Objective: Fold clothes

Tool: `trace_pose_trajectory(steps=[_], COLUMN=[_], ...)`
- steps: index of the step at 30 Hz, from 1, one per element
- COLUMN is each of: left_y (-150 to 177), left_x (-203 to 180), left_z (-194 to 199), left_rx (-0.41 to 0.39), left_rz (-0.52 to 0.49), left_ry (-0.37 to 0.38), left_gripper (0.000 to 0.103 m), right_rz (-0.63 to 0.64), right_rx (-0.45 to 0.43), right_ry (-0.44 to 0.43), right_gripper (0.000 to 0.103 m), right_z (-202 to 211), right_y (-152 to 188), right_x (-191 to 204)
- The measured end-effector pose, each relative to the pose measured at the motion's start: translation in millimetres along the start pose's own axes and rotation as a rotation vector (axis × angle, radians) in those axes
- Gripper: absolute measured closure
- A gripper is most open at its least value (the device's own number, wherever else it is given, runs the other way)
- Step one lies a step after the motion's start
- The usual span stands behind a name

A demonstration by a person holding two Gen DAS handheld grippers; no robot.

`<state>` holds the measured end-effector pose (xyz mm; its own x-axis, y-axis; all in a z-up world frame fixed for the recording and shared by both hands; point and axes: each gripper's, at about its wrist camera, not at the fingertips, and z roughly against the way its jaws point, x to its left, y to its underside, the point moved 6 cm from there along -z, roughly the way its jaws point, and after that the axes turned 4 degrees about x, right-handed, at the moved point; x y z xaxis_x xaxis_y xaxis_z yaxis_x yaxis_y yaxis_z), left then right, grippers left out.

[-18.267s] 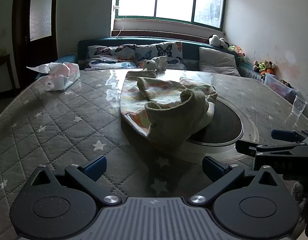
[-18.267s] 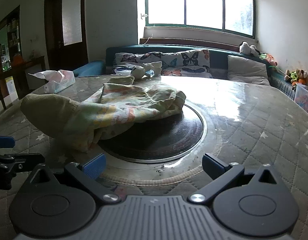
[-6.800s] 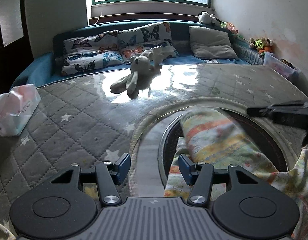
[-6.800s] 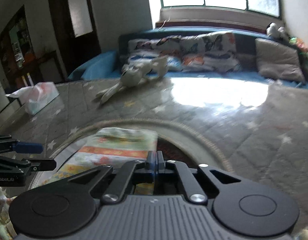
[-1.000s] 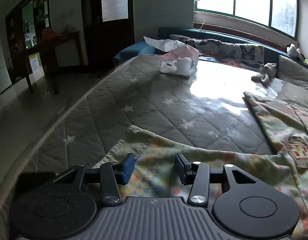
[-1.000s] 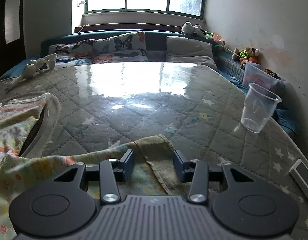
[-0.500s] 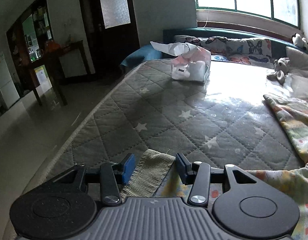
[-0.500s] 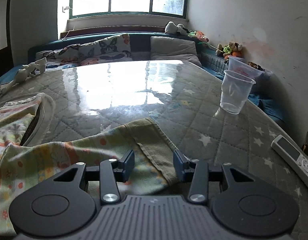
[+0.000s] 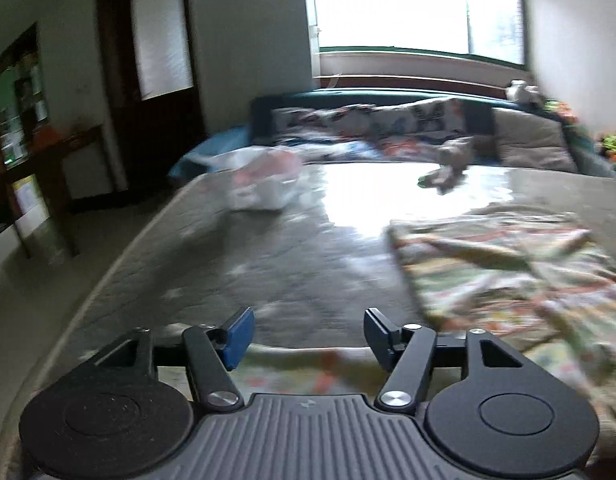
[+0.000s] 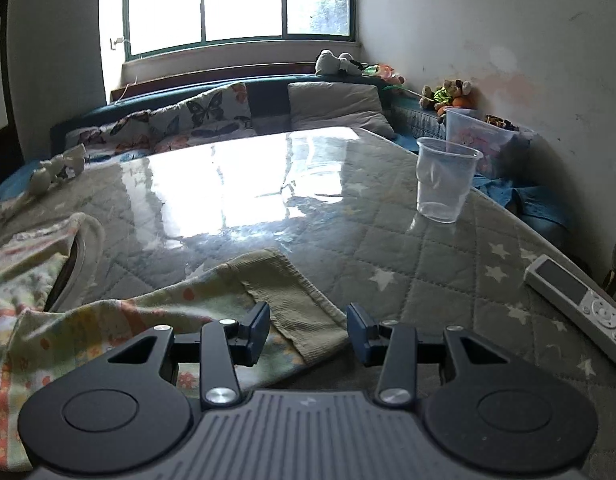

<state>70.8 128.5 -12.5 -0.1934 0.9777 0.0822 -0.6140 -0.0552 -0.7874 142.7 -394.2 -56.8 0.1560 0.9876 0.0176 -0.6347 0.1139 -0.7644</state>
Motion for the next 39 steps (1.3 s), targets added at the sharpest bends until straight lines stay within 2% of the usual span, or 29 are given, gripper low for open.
trace_pose_trajectory(steps=[5,11,14,20,23,27,32,39], left_y=[-2,1,2,6,13,21,31,28], left_x=[-49,-112,-137,-176,-192,-196,-197,-171], left_z=[11,10,11,11,10,11,11,14], left_rx=[-0.017,-0.01,-0.009,-0.004,0.007,0.019,0.031,0.015], left_rz=[-0.061,-0.143,-0.175,-0.242,-0.281,-0.297,-0.309,-0.243], left_ry=[0.113,0.242,0.288,0.351,0.377,0.387,0.392,0.365], left_gripper=[0.036,0.035,0.035,0.032,0.031,0.029,0.027,0.025], right_rz=[-0.035,-0.055,-0.052,-0.053,-0.048,-0.043,-0.012,0.091], right_rx=[0.013,0.016,0.015,0.005,-0.019,-0.069,-0.126,-0.195], right_ry=[0.012,-0.019,-0.017,-0.043,-0.05,-0.081,-0.161,-0.334], right_gripper=[0.06,0.061,0.068,0.089,0.095,0.098,0.099,0.099], right_z=[3,5,2,1,6,21,47,88], right_y=[9,13,12,10,6,-4,-22,-49], right_x=[-12,-12,-10,-8,-4,4,26,91])
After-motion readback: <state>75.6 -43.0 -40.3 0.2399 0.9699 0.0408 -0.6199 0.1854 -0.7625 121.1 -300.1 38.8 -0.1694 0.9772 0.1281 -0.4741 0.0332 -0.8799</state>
